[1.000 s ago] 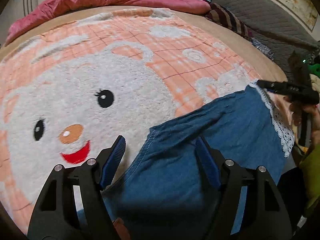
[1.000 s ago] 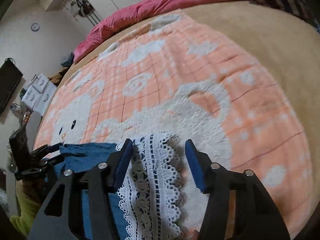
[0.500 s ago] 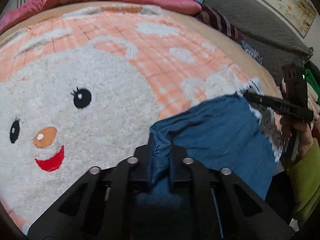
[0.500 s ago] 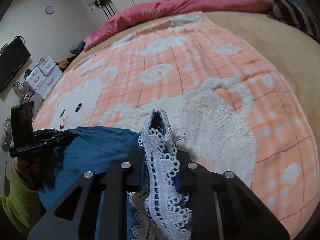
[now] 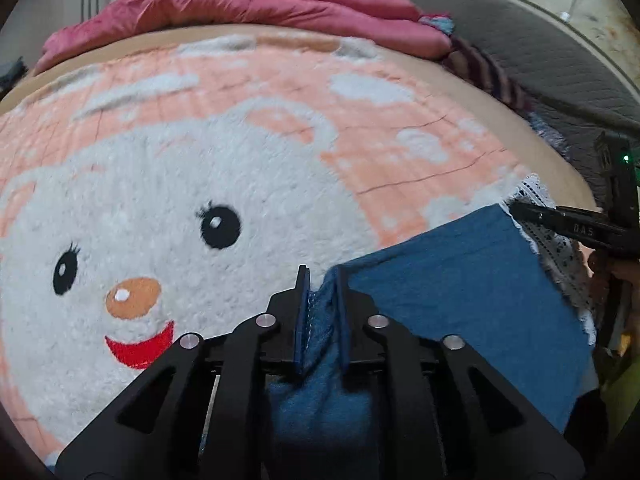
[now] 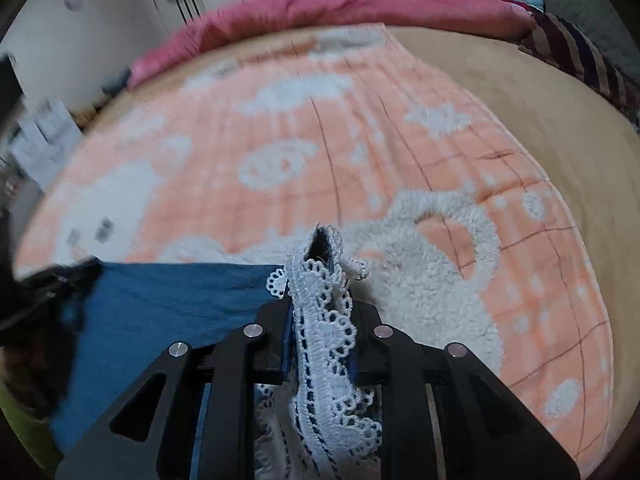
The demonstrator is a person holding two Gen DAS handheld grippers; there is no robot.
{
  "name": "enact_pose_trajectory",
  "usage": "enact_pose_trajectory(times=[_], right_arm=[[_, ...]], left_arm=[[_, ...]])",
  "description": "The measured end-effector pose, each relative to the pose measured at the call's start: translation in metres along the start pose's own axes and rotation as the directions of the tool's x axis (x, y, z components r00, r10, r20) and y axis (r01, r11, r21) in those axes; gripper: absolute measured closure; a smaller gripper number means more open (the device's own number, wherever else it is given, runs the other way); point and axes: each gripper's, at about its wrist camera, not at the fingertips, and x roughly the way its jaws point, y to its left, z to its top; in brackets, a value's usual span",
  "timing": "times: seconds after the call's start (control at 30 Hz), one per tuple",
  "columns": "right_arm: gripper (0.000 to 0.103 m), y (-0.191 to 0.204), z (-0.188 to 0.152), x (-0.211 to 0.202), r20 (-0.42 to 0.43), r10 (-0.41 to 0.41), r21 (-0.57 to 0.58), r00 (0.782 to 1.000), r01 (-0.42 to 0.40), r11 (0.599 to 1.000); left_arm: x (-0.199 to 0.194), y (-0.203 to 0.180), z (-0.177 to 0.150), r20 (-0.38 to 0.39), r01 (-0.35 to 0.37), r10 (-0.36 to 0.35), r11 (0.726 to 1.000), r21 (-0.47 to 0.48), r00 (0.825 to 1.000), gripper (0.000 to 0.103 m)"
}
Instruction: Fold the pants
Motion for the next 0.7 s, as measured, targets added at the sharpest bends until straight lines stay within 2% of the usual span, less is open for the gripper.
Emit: enact_pose_trajectory(times=[0.07, 0.13, 0.17, 0.2, 0.23, 0.3, 0.53, 0.7], right_arm=[[0.079, 0.000, 0.000, 0.000, -0.002, -0.019, -0.001, 1.000, 0.019, 1.000], [0.073, -0.003, -0.001, -0.002, 0.005, -0.031, 0.002, 1.000, 0.031, 1.000], [0.067, -0.006, -0.001, -0.001, 0.006, -0.029, 0.011, 1.000, 0.029, 1.000], [0.066, -0.009, -0.003, -0.002, 0.008, -0.032, 0.023, 0.999, 0.032, 0.999], [0.064, -0.013, -0.003, -0.004, 0.016, -0.026, 0.041, 1.000, 0.025, 0.999], [0.053, -0.019, -0.005, -0.012, 0.032, -0.036, 0.059, 0.999, 0.035, 0.998], [0.049, -0.046, -0.017, -0.057, 0.126, -0.079, 0.117, 0.989, 0.064, 0.991], [0.049, -0.048, -0.046, -0.092, 0.168, 0.020, 0.127, 0.986, -0.042, 0.991]], left_arm=[[-0.002, 0.006, 0.000, 0.002, -0.005, 0.005, 1.000, -0.023, 1.000, 0.091], [0.000, 0.013, 0.000, -0.003, -0.007, 0.007, 0.998, -0.056, 1.000, 0.089], [0.000, 0.016, -0.001, -0.003, -0.004, 0.004, 0.998, -0.067, 1.000, 0.089], [-0.001, 0.018, -0.001, 0.000, -0.002, 0.002, 0.997, -0.078, 1.000, 0.088], [-0.003, 0.019, -0.001, 0.005, -0.004, 0.004, 0.997, -0.082, 1.000, 0.083], [-0.008, 0.024, -0.001, 0.020, -0.036, 0.038, 0.994, -0.101, 0.999, 0.075], [-0.038, 0.040, -0.002, 0.061, -0.094, 0.104, 0.983, -0.157, 0.993, 0.068], [-0.073, 0.036, -0.017, 0.089, -0.083, 0.098, 0.984, -0.158, 0.991, 0.059]])
